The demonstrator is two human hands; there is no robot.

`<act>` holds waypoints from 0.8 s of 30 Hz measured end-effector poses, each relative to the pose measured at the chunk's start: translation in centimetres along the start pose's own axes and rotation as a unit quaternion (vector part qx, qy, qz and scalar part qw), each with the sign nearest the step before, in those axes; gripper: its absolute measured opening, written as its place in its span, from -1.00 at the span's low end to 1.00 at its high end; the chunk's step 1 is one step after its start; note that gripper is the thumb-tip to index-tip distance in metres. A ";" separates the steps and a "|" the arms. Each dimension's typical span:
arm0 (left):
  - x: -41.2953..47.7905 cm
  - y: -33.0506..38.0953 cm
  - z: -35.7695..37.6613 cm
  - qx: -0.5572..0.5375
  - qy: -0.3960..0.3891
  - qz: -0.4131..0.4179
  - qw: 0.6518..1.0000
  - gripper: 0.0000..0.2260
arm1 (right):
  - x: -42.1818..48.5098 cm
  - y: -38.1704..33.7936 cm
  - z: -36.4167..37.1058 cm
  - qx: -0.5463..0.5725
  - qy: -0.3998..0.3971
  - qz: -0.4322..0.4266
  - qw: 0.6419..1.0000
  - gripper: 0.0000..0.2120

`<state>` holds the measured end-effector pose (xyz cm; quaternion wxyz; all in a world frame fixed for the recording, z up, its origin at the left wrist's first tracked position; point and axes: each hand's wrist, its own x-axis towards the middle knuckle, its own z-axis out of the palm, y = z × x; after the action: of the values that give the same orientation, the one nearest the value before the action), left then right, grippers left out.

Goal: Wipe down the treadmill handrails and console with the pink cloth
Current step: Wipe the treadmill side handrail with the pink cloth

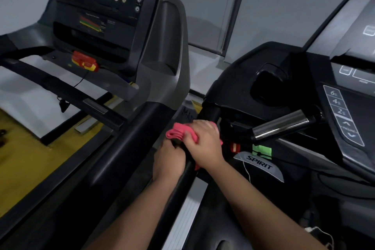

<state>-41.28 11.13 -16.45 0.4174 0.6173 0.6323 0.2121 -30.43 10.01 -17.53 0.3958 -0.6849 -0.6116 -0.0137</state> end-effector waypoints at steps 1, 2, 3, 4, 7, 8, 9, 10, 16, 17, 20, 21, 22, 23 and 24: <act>0.0 0.2 0.0 0.008 0.000 -0.005 1.000 -0.68 | -1.2 0.8 0.1 0.052 0.014 -0.001 0.999 -0.69; 0.0 0.3 0.1 0.016 -0.001 -0.009 1.000 -0.68 | -2.3 1.3 0.3 0.099 0.022 0.006 0.995 -0.68; 0.0 0.4 0.1 0.024 -0.003 -0.010 1.000 -0.69 | -3.2 1.2 0.4 0.144 0.034 0.027 0.989 -0.66; 0.0 0.5 0.1 0.031 -0.005 -0.010 0.999 -0.70 | -4.0 0.8 0.8 0.186 0.046 0.067 0.979 -0.65; 0.1 0.4 0.1 0.040 -0.004 -0.010 0.999 -0.77 | -4.7 -0.9 1.8 0.300 0.079 0.237 0.920 -0.57; 0.1 0.4 0.1 0.039 -0.001 -0.010 0.999 -0.77 | -4.7 -1.1 2.0 0.335 0.090 0.287 0.893 -0.55; 0.1 0.4 0.1 0.041 0.001 -0.008 0.999 -0.76 | -4.6 -1.3 1.9 0.363 0.096 0.325 0.868 -0.54; 0.0 0.5 0.1 0.045 0.002 -0.004 0.999 -0.74 | -4.4 -1.4 1.7 0.383 0.098 0.354 0.848 -0.53; 0.0 0.6 0.2 0.055 0.004 0.006 0.998 -0.68 | -2.1 -0.1 1.9 0.472 0.078 0.476 0.738 -0.38; 0.0 0.5 0.2 0.053 0.003 0.006 0.999 -0.67 | -1.8 0.3 1.9 0.491 0.072 0.491 0.716 -0.44; -0.1 0.5 0.2 0.050 0.003 0.012 0.999 -0.68 | -1.0 1.6 1.5 0.542 0.052 0.503 0.671 -0.64; -0.1 0.5 0.2 0.051 0.003 0.012 0.999 -0.68 | -0.8 2.1 1.4 0.552 0.040 0.507 0.661 -0.59; -0.1 0.5 0.2 0.052 0.002 0.011 0.999 -0.68 | -0.6 2.5 1.4 0.551 0.036 0.520 0.652 -0.53; -0.1 0.5 0.2 0.052 0.002 0.008 0.999 -0.67 | -0.4 2.9 1.5 0.551 0.029 0.533 0.641 -0.46; 0.0 0.5 0.2 0.051 0.002 0.006 0.999 -0.68 | -0.2 3.1 1.6 0.558 0.015 0.542 0.628 -0.40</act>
<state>-40.84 11.13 -16.15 0.3830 0.6408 0.6397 0.1832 -28.61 10.93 -20.40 0.6473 -0.5409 -0.0146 0.5368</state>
